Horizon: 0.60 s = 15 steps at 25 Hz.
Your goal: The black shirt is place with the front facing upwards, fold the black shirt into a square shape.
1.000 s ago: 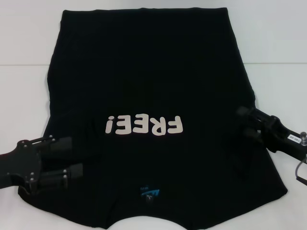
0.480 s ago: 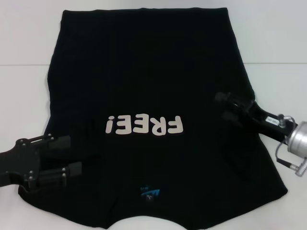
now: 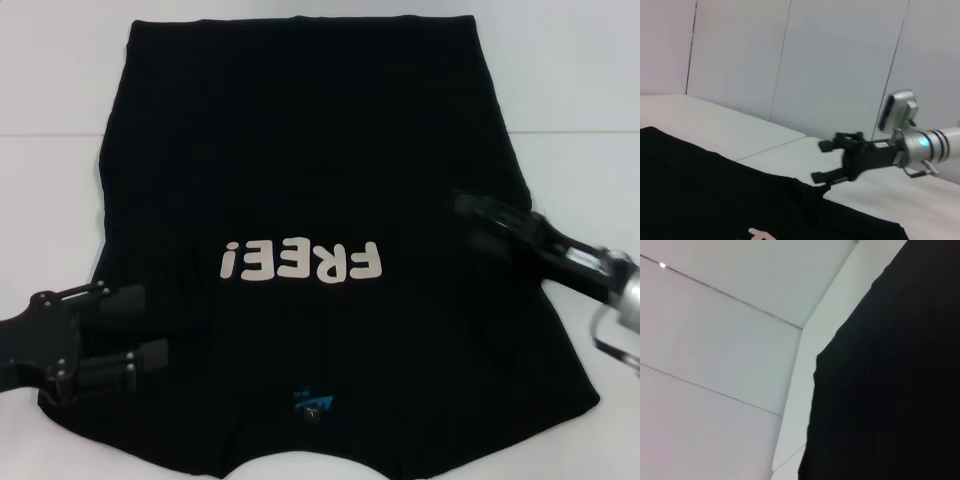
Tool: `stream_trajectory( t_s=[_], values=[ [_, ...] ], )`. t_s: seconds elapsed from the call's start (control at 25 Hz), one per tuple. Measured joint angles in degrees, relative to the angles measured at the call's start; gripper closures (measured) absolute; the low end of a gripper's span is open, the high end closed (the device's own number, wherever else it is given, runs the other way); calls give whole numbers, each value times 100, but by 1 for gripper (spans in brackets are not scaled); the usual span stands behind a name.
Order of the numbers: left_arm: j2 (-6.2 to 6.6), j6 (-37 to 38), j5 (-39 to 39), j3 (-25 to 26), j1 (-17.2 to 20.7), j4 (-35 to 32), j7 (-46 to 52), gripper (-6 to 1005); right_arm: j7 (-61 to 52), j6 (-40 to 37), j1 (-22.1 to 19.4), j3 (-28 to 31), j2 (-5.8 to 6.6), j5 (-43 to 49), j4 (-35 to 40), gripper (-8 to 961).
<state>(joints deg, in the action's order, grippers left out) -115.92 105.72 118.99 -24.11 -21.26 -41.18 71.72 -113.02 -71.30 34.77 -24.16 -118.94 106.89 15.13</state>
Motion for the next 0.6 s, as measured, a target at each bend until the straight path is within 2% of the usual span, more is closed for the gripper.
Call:
stream_trajectory(
  t_s=[0.16, 0.28, 0.44, 0.6],
  values=[
    [0, 5, 0, 27, -24, -4, 0, 192, 156, -160, -588, 219, 43, -96, 34, 22],
    [0, 13, 0, 55, -43, -4, 0, 192, 152, -79, -838, 293, 85, -114, 34, 22],
    [0, 23, 2, 56, -76, -4, 7, 192, 107, 139, -924, 309, 99, -115, 14, 23],
    [0, 29, 3, 56, -99, -4, 9, 192, 34, 378, -806, 280, 91, -95, -17, 23]
  ],
)
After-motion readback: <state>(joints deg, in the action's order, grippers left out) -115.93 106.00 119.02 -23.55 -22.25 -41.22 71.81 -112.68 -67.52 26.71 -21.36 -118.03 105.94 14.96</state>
